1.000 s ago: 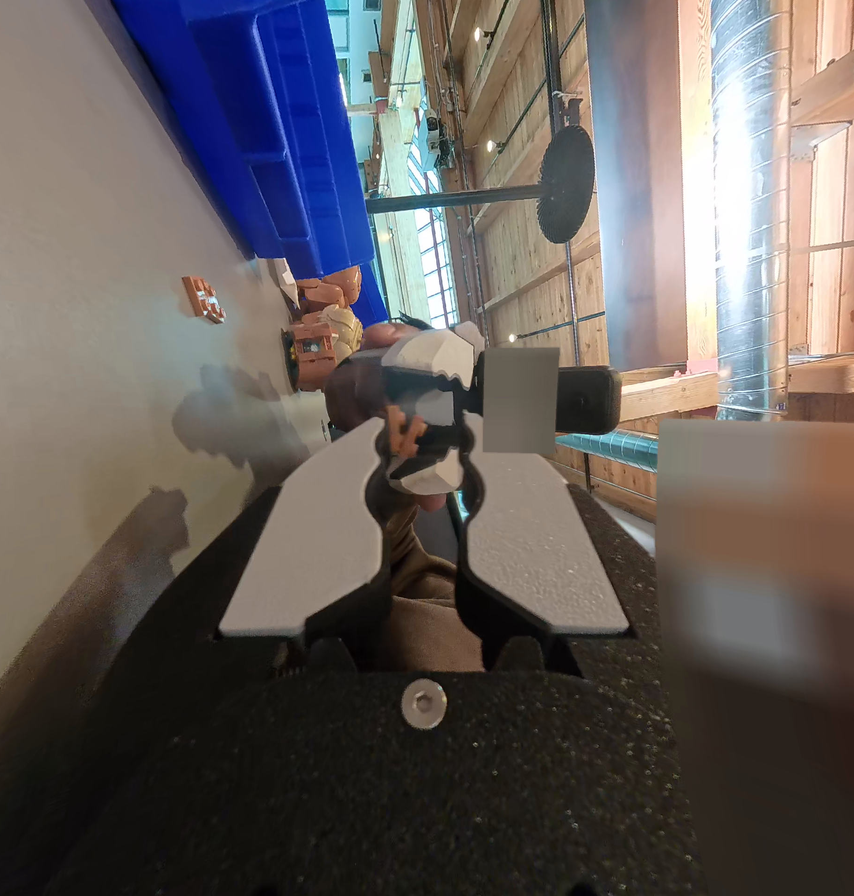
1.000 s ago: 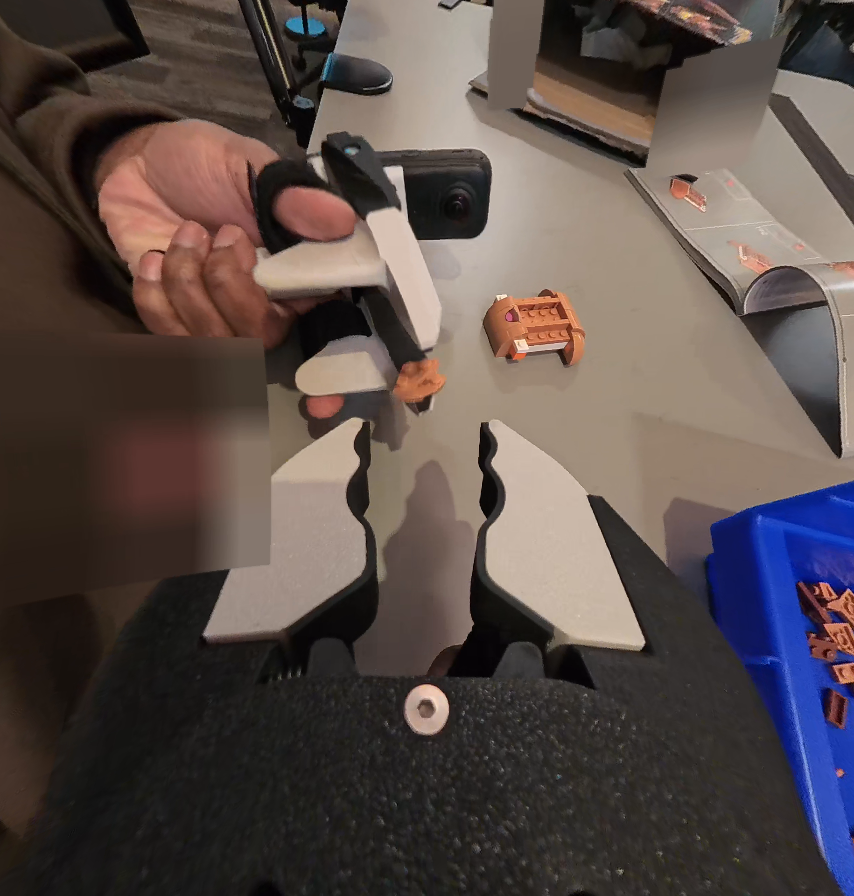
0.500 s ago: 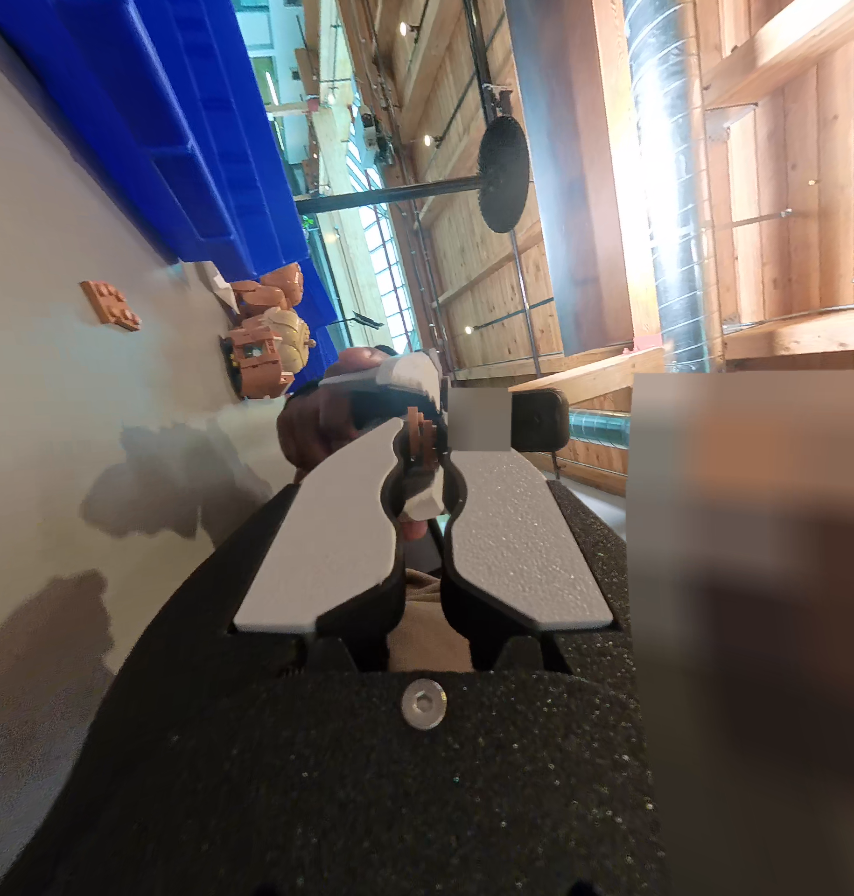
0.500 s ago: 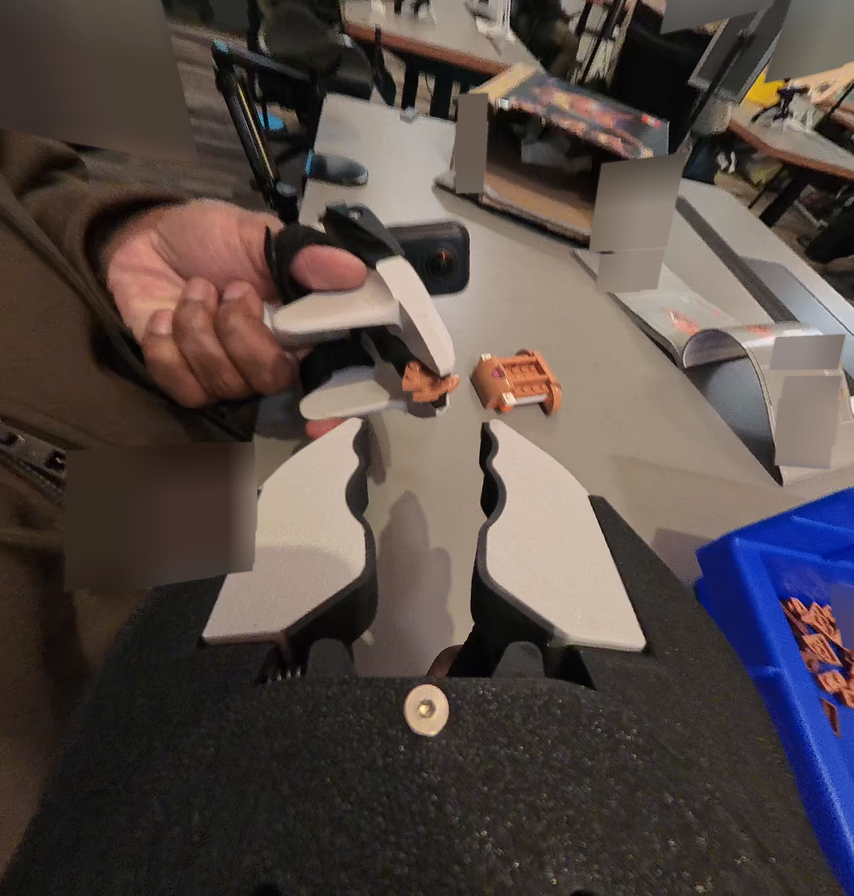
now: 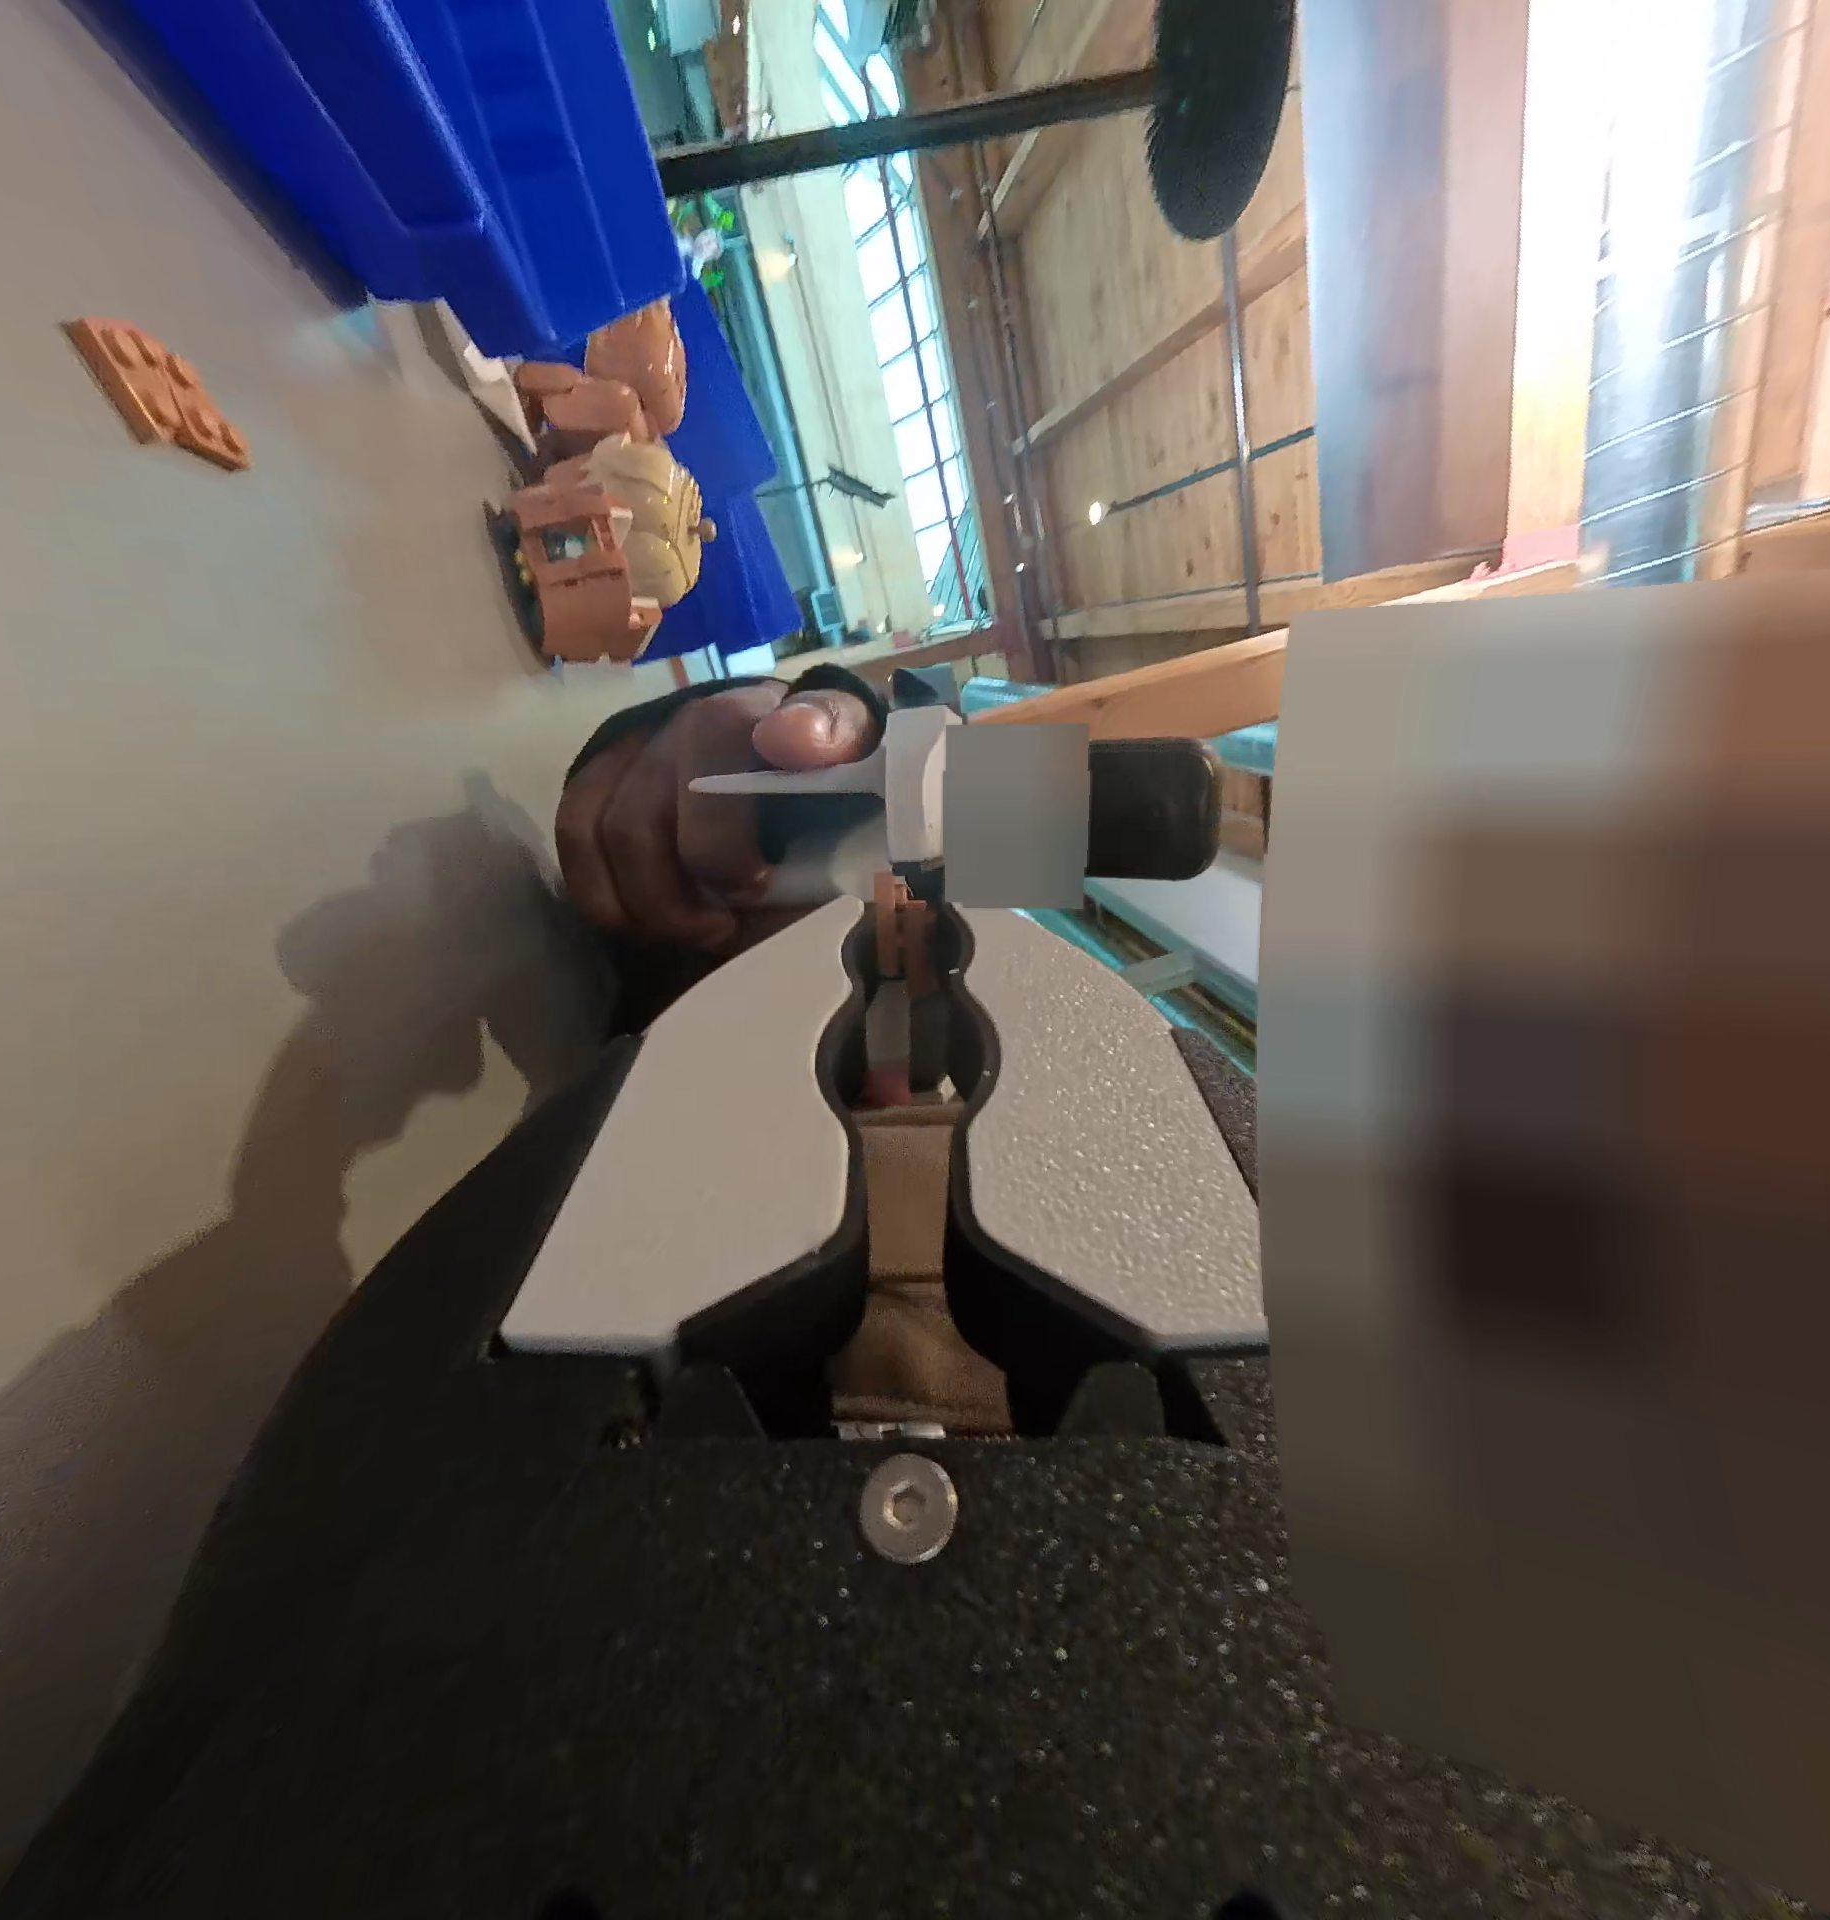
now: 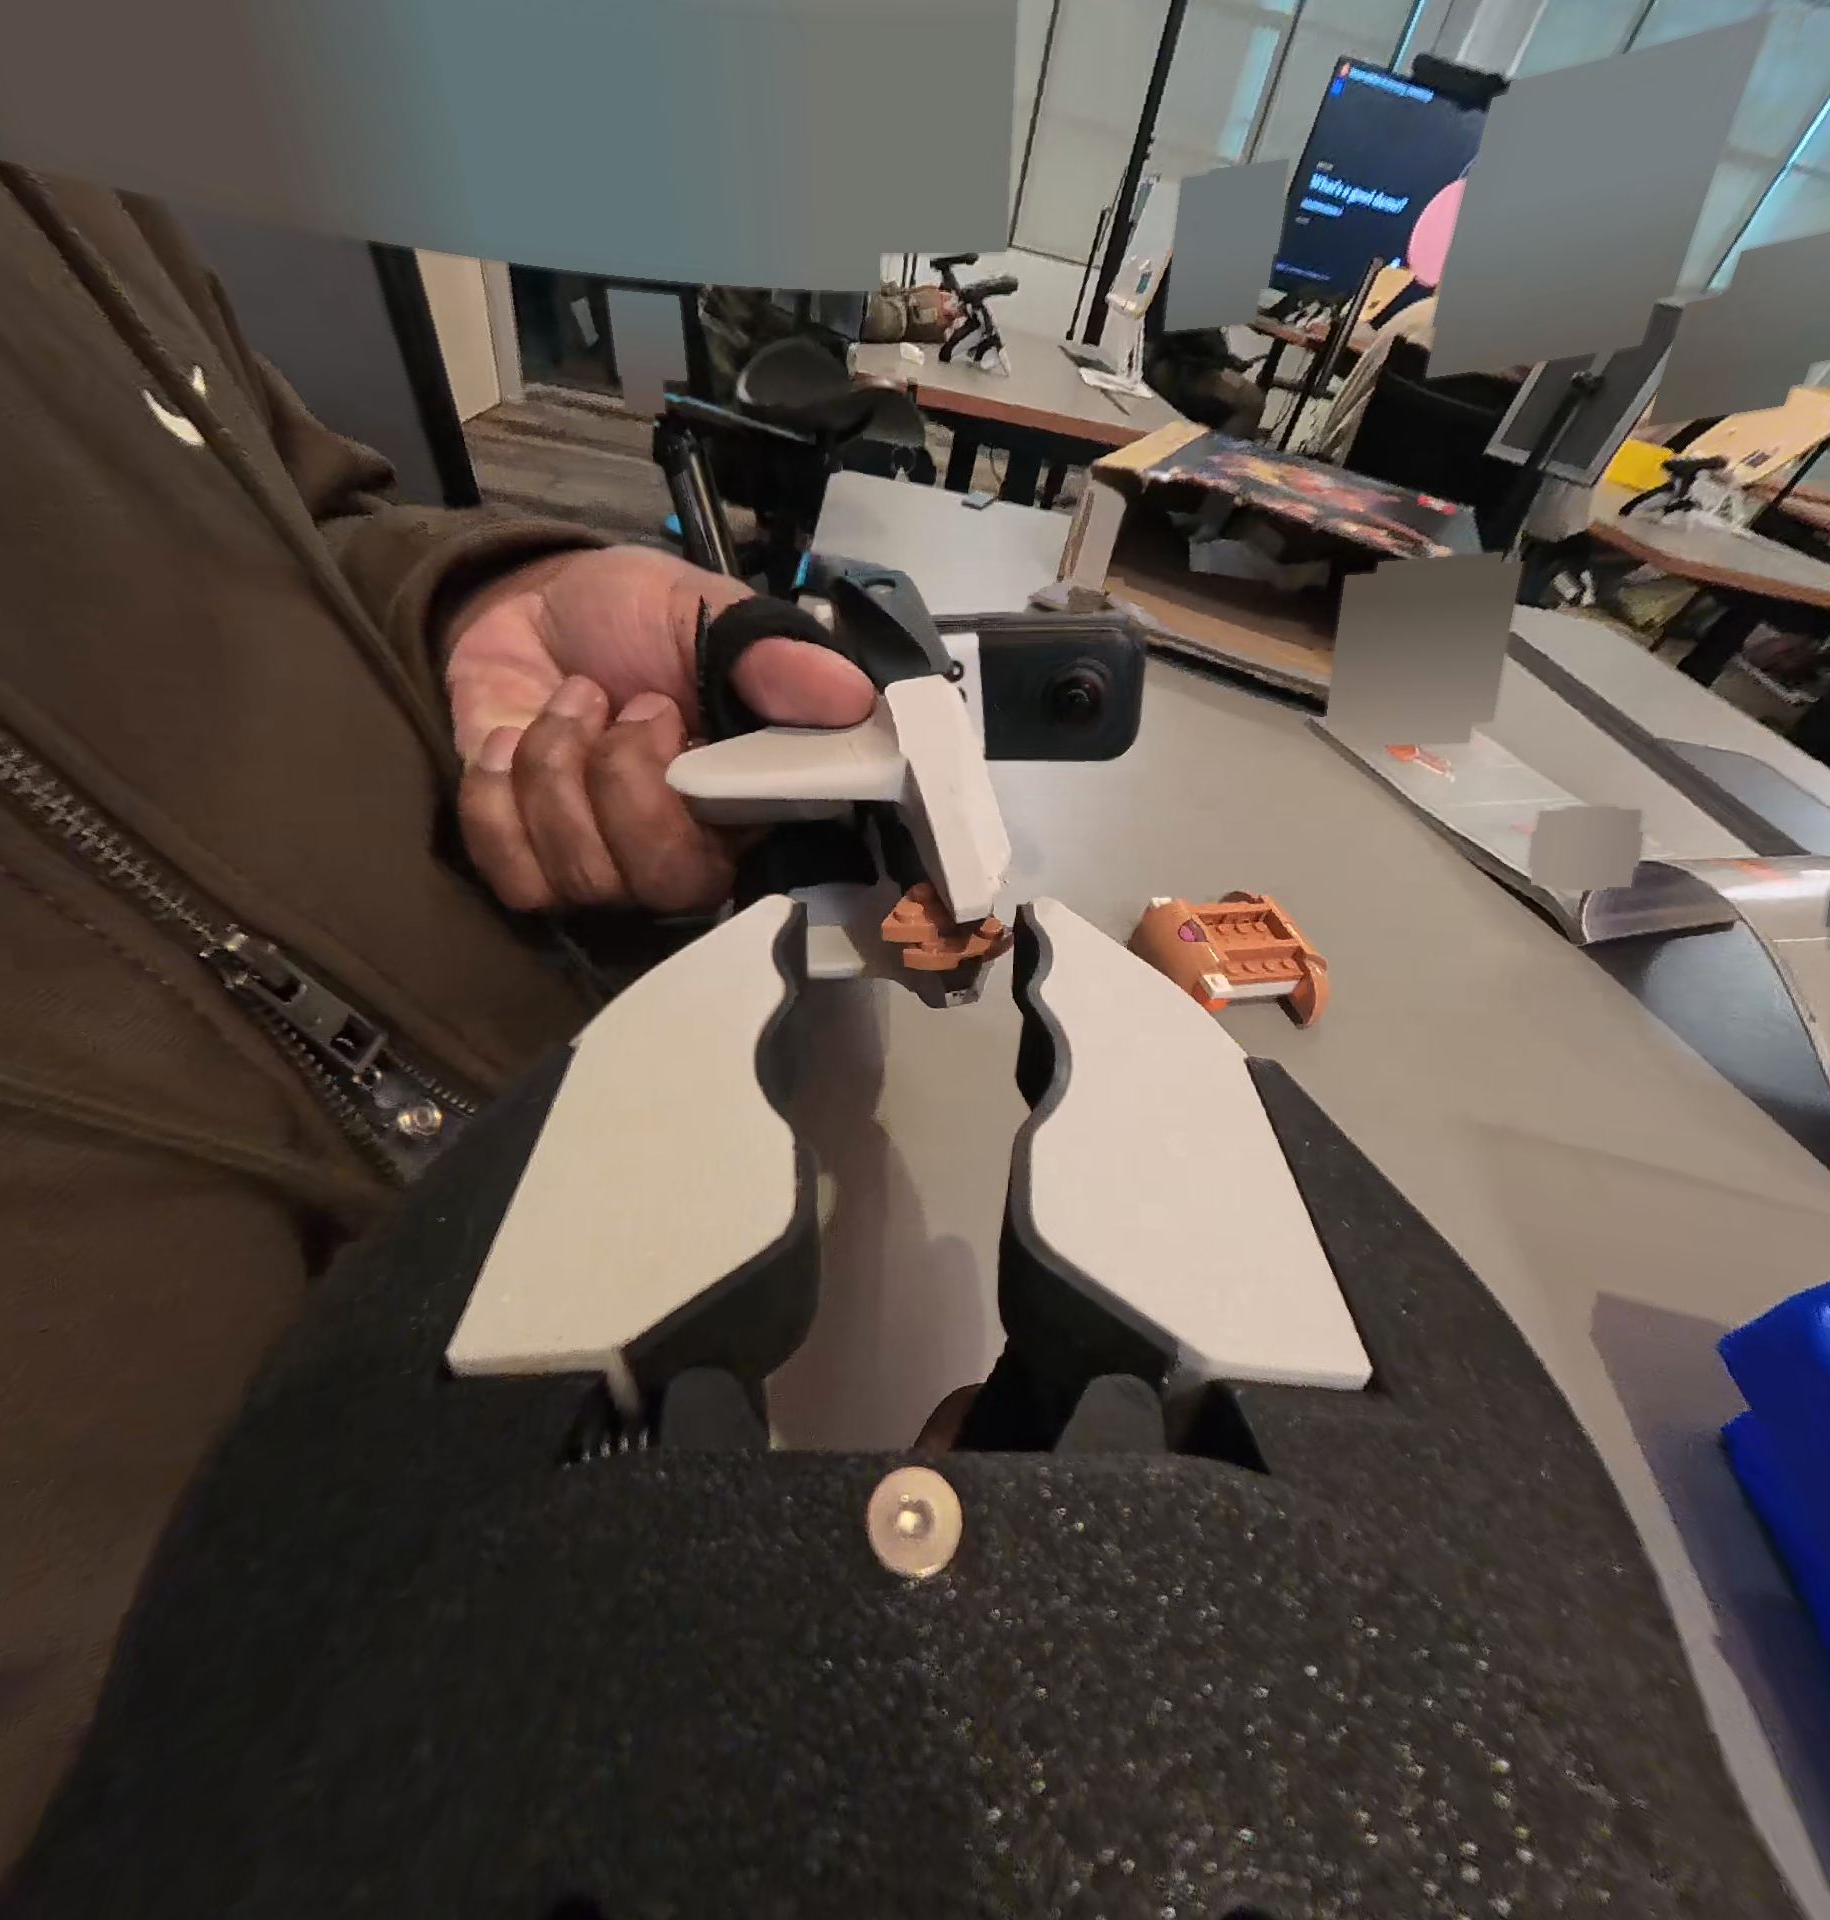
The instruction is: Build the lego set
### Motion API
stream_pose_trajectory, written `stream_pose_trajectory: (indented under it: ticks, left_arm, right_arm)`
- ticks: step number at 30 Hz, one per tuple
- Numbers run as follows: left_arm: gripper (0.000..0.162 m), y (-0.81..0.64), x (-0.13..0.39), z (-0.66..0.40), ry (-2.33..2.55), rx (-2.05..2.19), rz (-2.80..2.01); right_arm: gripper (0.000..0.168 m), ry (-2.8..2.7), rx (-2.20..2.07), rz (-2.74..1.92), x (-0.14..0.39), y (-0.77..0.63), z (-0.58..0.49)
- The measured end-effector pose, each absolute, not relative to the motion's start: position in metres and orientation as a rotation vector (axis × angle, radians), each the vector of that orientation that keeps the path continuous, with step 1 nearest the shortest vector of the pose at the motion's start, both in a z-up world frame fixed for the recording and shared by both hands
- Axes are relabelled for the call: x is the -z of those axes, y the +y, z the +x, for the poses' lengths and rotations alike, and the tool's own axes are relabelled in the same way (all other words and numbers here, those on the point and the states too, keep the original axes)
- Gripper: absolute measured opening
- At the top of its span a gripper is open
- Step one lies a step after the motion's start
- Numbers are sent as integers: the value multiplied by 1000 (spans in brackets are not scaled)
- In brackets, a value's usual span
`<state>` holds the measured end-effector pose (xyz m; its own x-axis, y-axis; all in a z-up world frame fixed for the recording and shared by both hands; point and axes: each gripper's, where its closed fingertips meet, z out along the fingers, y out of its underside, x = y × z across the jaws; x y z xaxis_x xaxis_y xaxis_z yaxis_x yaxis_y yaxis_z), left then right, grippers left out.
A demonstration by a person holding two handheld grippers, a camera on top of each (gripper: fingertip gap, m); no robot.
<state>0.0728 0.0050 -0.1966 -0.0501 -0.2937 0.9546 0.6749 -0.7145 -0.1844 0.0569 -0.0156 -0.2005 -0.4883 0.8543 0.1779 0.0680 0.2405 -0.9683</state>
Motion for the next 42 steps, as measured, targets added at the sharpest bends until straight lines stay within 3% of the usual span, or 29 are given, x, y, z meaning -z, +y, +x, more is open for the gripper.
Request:
stream_pose_trajectory:
  ticks: [42]
  left_arm:
    - [11,-7,180,133,-249,1838,-1865]
  right_arm:
    - [22,-1511,-1428,-762,178,-22,104]
